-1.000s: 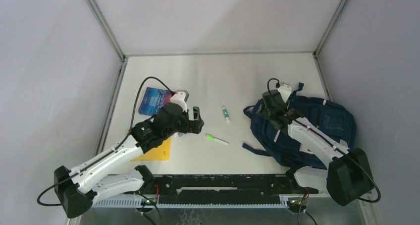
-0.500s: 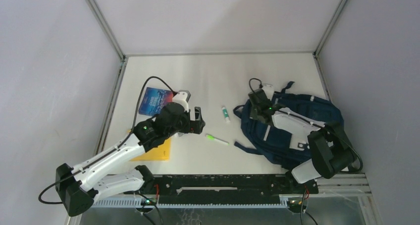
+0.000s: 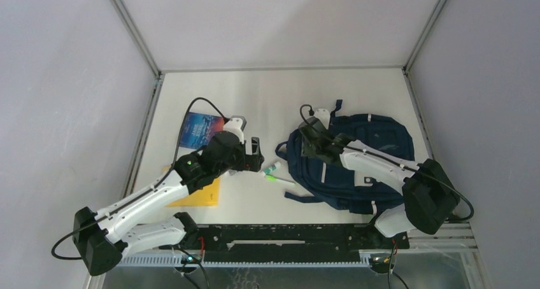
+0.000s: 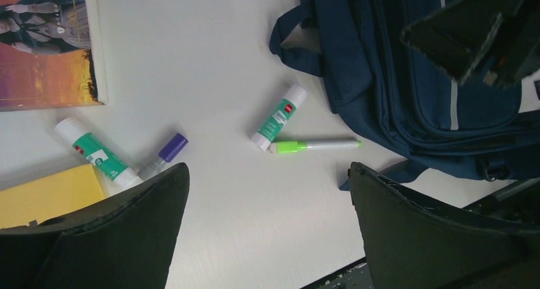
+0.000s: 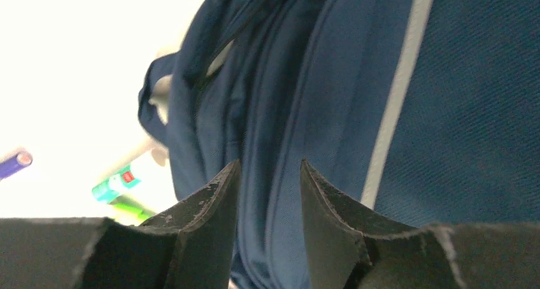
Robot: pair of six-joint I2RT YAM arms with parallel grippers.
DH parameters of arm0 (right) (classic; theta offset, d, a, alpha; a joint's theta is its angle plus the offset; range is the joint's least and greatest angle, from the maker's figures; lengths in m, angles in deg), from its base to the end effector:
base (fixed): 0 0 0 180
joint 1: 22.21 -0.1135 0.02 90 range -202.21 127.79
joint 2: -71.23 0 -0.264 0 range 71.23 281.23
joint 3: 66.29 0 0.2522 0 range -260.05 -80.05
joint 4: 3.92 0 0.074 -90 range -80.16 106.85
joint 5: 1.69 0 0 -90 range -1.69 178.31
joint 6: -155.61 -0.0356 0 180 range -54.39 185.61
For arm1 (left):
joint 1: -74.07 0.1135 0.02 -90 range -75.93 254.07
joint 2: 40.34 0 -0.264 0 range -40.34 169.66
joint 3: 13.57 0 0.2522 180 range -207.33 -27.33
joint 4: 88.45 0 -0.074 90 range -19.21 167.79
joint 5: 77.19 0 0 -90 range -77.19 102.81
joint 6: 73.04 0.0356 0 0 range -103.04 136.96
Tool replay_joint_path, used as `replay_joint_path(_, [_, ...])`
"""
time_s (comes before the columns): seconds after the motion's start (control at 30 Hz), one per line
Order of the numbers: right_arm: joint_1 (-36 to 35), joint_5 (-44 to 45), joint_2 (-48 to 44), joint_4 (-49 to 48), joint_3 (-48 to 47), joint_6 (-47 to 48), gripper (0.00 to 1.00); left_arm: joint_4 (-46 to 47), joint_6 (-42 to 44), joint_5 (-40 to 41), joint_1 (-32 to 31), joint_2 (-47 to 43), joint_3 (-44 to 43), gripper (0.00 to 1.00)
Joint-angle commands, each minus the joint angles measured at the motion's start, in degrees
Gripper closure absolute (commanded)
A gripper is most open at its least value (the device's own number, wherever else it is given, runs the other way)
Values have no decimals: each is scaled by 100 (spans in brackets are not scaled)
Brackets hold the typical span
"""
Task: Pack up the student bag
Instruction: Adjust the student bag at the center of the board.
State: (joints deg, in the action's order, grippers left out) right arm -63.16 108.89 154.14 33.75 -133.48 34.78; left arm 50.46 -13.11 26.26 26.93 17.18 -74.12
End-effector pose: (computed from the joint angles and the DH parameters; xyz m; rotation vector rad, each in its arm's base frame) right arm 0.2304 0.1834 0.2210 -0.0687 2.4233 0.1134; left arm 0.1527 -0.1524 0.2826 0.2064 2.2471 -0.4771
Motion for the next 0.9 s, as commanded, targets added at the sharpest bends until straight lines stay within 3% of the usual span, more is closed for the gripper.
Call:
replay_joint_path(0.0, [-400,77,-191,52,-115,-6,53,231,23,339,-16,-110,-7,0])
replay_joint_path(0.2, [-804,27,213,-204,-124,-80,48,132,-130,349,-15,-171,87,0])
replay_joint_path(0.33, [-733,-178,664,-408,-154,-146,50,128,-162,282,-12,-162,161,0])
replay_joint_path(0.4, [-659,-272,951,-264,-344,-189,60,126,-175,257,-13,-166,161,0])
replay_joint_path(0.5, [-663,-96,1100,56,-559,-254,100,144,-84,11,-9,-158,146,0])
replay_joint_path(0.87, [-707,143,-447,528,-517,-28,100,584,-88,-690,-12,393,-21,0])
